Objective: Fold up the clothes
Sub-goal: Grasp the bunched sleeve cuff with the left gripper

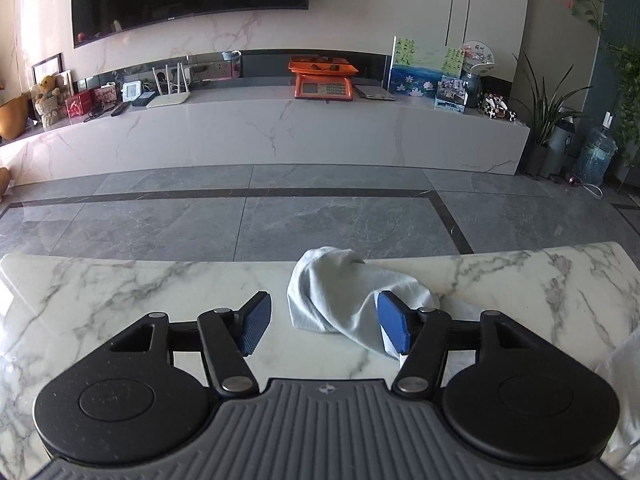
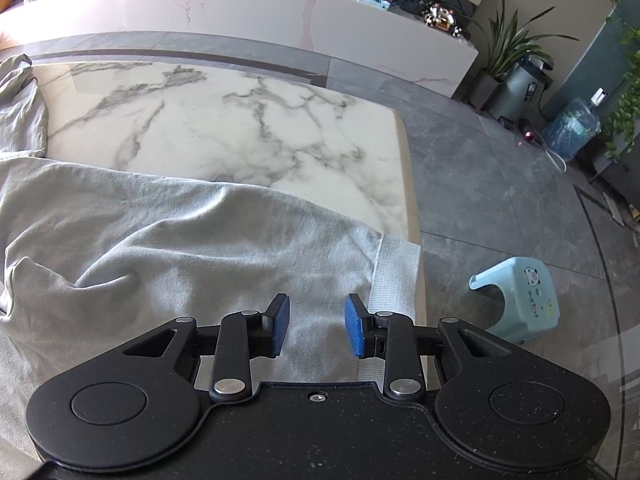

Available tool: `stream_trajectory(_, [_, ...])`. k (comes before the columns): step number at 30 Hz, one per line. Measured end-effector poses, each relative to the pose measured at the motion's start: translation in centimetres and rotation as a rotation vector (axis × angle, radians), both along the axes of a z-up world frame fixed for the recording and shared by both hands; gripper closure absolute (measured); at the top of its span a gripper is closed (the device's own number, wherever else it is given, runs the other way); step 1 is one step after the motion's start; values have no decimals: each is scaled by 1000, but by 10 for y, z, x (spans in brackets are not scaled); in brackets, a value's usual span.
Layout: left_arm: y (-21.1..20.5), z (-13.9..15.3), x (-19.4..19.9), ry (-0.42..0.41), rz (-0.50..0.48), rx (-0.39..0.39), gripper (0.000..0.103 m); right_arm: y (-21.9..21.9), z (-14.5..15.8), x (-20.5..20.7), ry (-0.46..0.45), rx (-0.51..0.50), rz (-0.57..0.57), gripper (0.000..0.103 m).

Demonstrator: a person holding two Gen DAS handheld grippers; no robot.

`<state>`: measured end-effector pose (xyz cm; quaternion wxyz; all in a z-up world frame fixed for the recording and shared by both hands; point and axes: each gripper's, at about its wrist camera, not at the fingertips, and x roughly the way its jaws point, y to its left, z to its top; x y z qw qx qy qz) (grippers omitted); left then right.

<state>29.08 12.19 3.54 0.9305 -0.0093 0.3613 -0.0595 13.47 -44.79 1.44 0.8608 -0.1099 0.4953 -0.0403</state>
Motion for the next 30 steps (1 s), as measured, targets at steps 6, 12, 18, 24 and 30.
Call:
stream_trajectory(6, [-3,-34,47,66,37,-2,45,-7,0,8,-14,16,9,75])
stream_trajectory(12, [-3,-59,60,95,40,6,46,-23,4,20,-35,-8,-21,70])
stream_trajectory(18, [7,-67,63,118,63,-34,92,-33,-1,37,-45,38,-63,70])
stream_trajectory(24, [20,-45,51,117,92,38,99,-17,-12,50,-34,77,-28,70])
stream_trajectory(30, [52,-8,24,140,172,138,100,-16,-23,54,-23,84,-95,70])
